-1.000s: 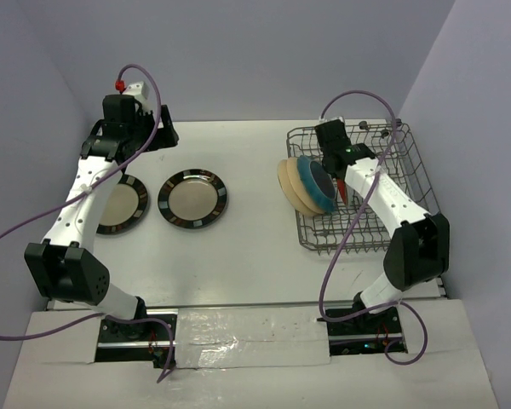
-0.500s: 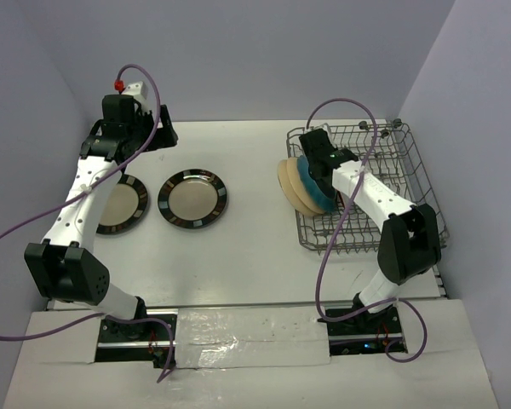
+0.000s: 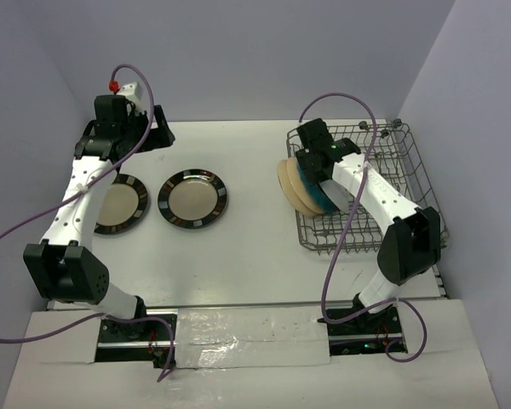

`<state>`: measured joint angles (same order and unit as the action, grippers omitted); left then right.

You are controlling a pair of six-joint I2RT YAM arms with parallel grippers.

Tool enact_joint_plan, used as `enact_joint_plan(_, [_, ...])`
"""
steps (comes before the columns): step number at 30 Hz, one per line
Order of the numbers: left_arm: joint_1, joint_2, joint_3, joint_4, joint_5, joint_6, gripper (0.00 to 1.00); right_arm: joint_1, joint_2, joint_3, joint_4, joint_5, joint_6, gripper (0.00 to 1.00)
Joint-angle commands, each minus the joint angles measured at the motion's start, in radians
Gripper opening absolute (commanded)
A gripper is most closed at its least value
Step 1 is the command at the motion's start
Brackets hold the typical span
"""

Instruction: Load the plates into the dish rack

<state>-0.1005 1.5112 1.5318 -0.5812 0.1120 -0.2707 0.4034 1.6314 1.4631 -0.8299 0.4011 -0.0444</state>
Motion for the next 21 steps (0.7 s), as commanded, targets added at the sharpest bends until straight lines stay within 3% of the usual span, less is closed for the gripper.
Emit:
enact_joint_plan(1, [0.025, -0.016, -0.012, -0.003, 0.087, 0.019, 0.99, 0.005, -0.002, 0.078, -0.043, -0.100, 0.034, 0.67])
enact_joint_plan(6, [0.074, -0.017, -0.054, -0.002, 0.222, 0.048, 0.99, 0.005, 0.011, 0.111, -0.069, -0.183, 0.038, 0.69])
enact_joint_plan(13, [0.203, 0.082, -0.056, -0.081, 0.492, 0.154, 0.99, 0.005, 0.001, 0.164, -0.106, -0.289, 0.038, 0.88])
enact_joint_plan(17, [0.272, 0.165, -0.021, -0.153, 0.629, 0.335, 0.99, -0.003, -0.031, 0.203, -0.110, -0.387, 0.035, 0.95])
enact_joint_plan(21, [0.292, 0.291, 0.066, -0.242, 0.663, 0.522, 0.99, -0.040, -0.039, 0.250, -0.123, -0.583, 0.038, 1.00])
